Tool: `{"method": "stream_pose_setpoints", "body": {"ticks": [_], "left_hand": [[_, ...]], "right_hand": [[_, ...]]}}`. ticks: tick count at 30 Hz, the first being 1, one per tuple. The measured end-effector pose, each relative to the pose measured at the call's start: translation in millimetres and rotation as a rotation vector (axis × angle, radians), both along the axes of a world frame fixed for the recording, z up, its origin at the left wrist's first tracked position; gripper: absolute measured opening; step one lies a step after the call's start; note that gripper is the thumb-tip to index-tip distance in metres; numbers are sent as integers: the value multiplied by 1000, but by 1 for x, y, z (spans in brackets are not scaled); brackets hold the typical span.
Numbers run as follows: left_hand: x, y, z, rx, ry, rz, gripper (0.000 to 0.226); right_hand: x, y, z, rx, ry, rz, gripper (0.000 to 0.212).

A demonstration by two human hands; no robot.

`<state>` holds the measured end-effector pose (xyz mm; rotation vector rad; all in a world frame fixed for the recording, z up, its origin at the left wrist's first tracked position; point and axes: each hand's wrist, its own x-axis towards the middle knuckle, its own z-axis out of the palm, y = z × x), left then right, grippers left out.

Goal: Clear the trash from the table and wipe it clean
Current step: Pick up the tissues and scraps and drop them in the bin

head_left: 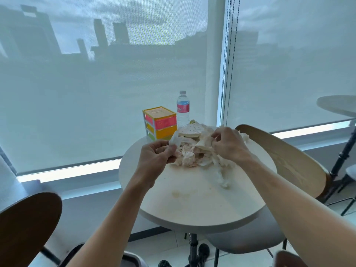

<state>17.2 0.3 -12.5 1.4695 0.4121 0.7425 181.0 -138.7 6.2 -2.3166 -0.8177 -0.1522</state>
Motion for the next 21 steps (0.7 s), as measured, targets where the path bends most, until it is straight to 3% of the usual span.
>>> {"method": "stream_pose_setpoints", "body": {"ticks": [8, 21], "left_hand": [[12, -24, 3, 101, 28, 9, 32], [31, -128, 4, 192, 65, -54, 21]], "right_hand": [[-9, -27, 39, 430, 215, 150, 12], [-19, -155, 23, 518, 397, 201, 5]]}}
